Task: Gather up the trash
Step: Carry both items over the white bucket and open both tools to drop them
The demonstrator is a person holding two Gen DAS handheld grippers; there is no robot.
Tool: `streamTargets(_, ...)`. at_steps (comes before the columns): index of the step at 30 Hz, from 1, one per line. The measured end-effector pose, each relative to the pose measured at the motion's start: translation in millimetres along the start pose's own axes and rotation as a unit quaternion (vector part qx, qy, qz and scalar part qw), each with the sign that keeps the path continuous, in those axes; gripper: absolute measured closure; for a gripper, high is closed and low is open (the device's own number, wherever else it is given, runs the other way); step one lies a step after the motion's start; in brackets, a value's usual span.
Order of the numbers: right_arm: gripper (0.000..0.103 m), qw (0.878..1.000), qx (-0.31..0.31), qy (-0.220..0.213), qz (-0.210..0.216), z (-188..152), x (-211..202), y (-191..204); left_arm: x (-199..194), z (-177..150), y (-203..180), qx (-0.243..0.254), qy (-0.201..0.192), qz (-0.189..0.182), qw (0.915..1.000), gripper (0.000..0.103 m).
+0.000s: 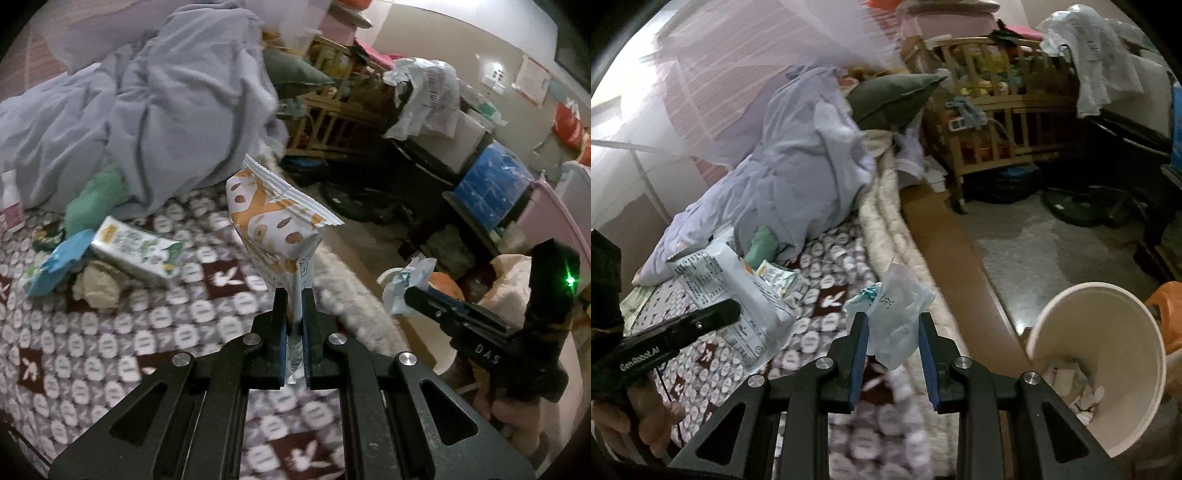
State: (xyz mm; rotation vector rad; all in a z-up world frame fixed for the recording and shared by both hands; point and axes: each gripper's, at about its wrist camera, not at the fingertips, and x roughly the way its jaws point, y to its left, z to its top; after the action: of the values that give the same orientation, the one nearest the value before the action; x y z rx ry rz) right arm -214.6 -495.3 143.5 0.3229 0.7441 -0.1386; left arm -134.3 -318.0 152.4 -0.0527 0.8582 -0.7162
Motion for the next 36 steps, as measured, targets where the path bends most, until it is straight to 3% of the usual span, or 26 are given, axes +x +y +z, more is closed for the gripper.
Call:
streamTargets(18,0.077,0.994,0.071,-0.018,-0.082,-10.3,-38.9,-94.7,61.2,12.8,-115.9,0.083,0.041,-0.073,0.9930,0.099)
streamTargets(36,0.077,0.979,0.148,-0.010,-0.142,-30.6,-51.0,-176.7,120.3,12.8,-177.0,0.102,0.092,-0.140,0.9805,0.099)
